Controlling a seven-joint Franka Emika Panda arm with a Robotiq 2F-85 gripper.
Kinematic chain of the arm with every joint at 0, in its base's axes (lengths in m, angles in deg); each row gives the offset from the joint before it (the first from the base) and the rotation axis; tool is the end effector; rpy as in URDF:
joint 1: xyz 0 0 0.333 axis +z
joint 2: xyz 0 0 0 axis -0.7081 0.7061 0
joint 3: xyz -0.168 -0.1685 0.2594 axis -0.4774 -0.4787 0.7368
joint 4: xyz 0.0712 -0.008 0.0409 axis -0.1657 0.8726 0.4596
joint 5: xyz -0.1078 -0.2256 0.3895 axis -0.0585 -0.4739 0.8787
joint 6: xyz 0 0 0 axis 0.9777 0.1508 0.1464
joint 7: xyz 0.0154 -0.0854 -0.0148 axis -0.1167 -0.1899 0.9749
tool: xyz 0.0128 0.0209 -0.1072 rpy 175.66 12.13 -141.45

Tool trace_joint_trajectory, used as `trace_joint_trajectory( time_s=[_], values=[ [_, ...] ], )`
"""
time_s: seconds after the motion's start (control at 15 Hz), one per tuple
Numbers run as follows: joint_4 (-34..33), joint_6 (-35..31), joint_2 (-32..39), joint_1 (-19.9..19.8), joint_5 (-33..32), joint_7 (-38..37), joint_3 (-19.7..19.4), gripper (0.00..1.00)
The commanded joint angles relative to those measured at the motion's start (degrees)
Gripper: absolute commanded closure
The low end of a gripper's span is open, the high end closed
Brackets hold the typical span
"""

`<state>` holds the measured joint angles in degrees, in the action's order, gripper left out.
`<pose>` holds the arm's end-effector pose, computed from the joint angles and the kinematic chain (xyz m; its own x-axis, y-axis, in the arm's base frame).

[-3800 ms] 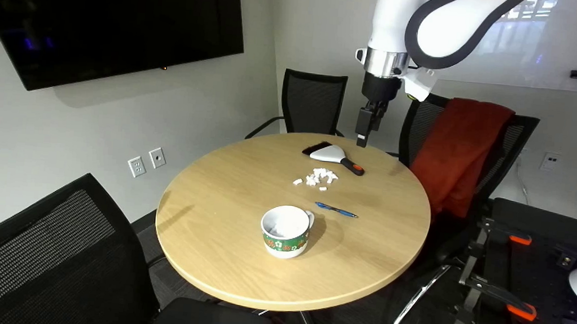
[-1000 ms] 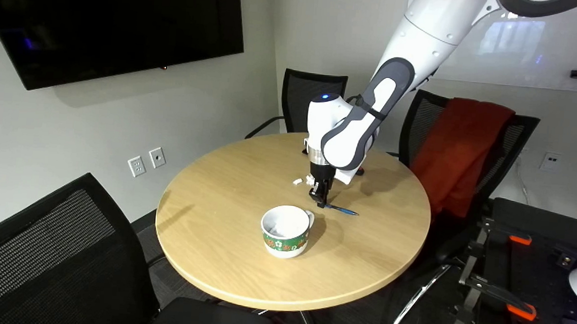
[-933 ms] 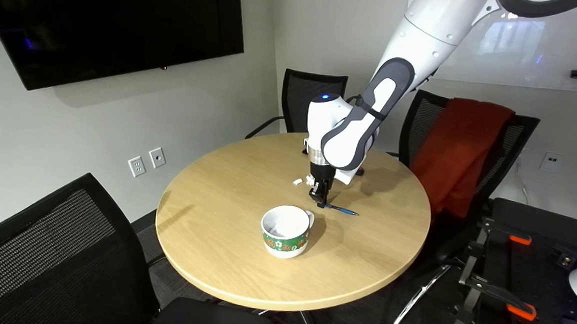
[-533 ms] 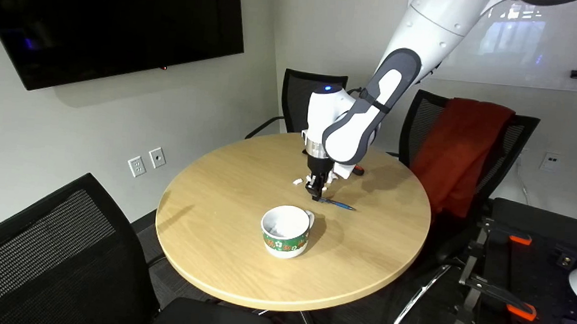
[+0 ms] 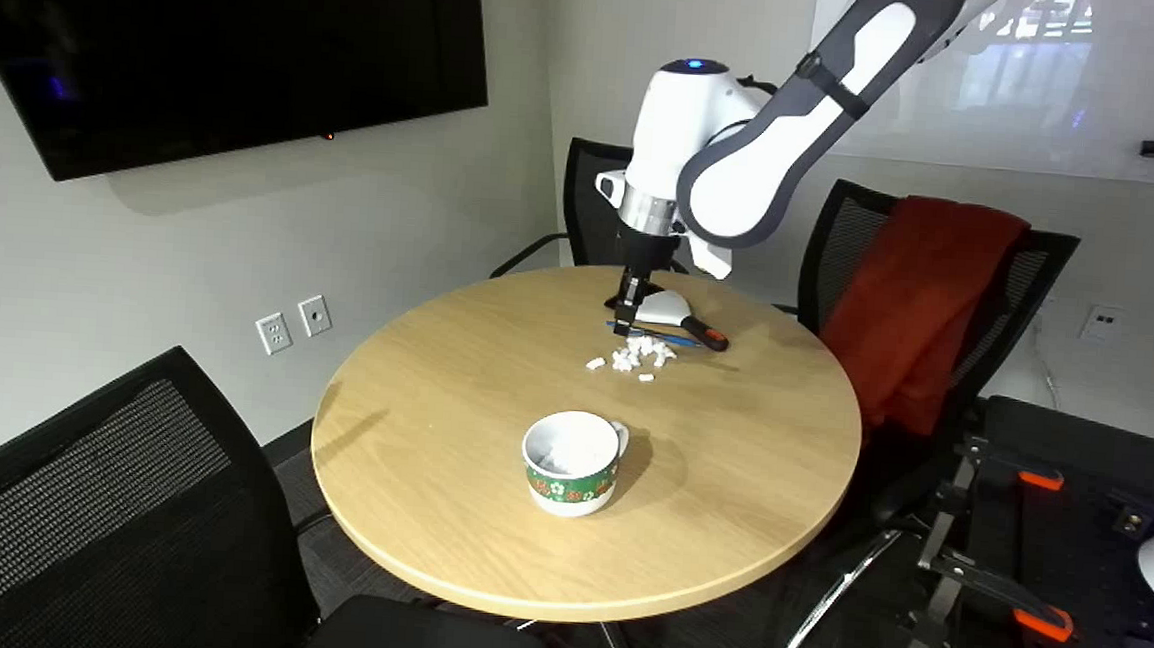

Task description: Stir the content in the mug with the pen and leave it there

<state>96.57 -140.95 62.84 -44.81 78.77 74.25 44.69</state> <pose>0.6566 0.0308 0.2424 0.8804 0.4069 0.2438 0.3809 -0.9127 0.1476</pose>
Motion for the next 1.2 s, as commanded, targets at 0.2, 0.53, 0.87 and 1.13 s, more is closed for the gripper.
trace_joint_trajectory(
  time_s=[0.2,0.53,0.87,1.13],
  values=[
    [1.75,0.70,-2.26,-0.52,0.06,0.90,0.73,0.96],
    [0.90,-0.31,-1.97,-12.46,10.95,23.44,14.47,0.96],
    [-2.99,5.20,-0.02,-29.32,19.04,45.84,32.33,0.96],
    [-6.43,11.23,2.73,-38.69,26.96,63.79,41.31,0.96]
  ],
)
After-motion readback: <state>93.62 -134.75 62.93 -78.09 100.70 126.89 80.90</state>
